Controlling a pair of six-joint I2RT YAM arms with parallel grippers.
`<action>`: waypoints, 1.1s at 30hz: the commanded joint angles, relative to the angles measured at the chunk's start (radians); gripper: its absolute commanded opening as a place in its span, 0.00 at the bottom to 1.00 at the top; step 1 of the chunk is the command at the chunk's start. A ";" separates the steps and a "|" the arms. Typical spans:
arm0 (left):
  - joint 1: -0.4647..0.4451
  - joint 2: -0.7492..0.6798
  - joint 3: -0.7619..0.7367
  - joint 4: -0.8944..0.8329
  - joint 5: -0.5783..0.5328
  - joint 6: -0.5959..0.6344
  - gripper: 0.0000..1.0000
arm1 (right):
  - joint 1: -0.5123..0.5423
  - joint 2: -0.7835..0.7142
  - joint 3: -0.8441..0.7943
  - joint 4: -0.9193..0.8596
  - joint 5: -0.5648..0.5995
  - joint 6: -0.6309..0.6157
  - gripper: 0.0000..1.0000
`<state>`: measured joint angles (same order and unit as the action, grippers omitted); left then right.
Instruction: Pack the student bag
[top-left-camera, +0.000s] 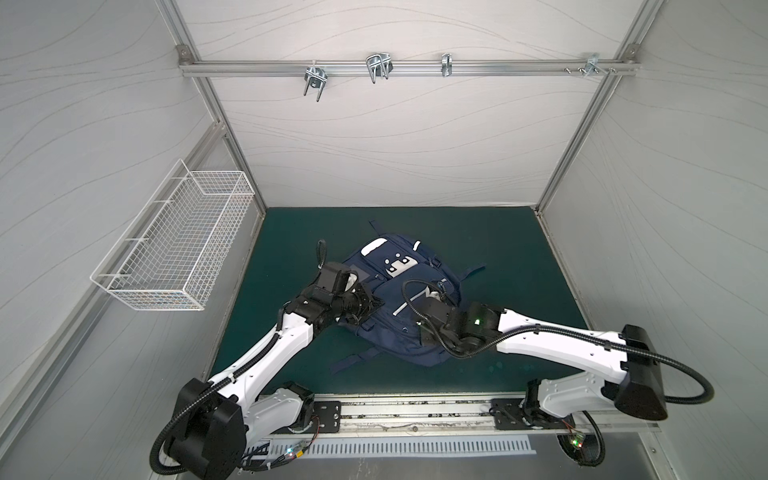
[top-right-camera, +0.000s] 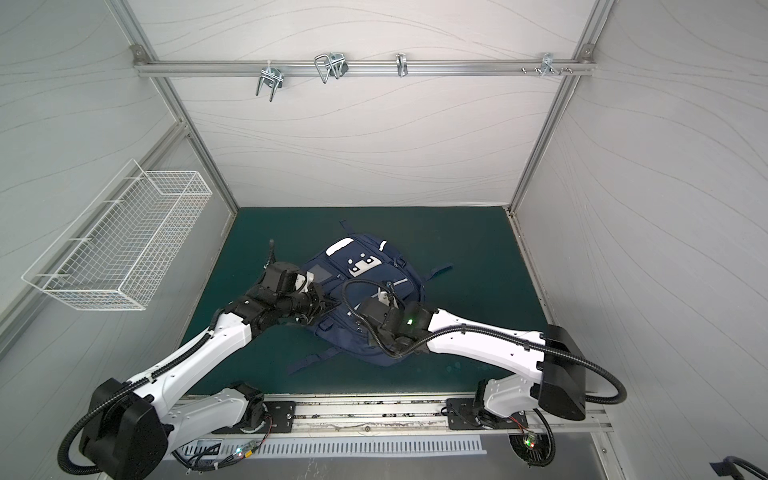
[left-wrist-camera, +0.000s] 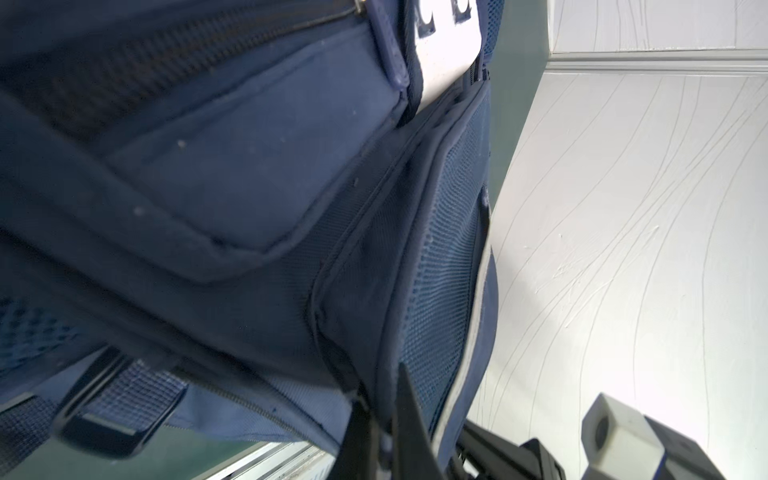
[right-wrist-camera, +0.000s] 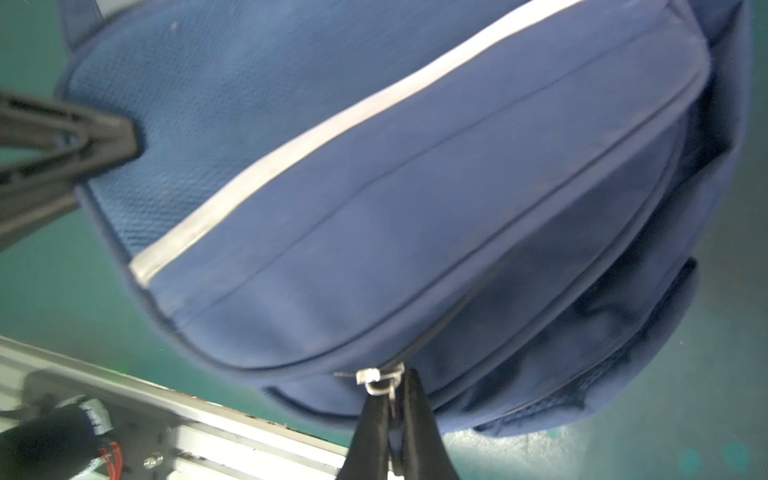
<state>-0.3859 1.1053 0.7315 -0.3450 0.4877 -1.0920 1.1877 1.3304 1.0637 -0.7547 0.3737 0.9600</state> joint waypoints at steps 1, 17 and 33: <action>0.106 -0.031 0.067 -0.032 -0.164 0.042 0.00 | -0.105 -0.082 -0.085 -0.177 0.015 -0.085 0.00; 0.317 0.365 0.438 -0.127 -0.161 0.139 0.00 | -0.039 -0.019 -0.084 0.186 -0.268 -0.255 0.00; 0.011 -0.171 0.029 -0.132 -0.228 -0.116 0.57 | -0.045 0.222 0.160 0.335 -0.464 -0.241 0.00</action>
<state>-0.3126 0.9447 0.7803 -0.5278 0.3107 -1.1000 1.1275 1.5681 1.2087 -0.4553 -0.0227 0.7105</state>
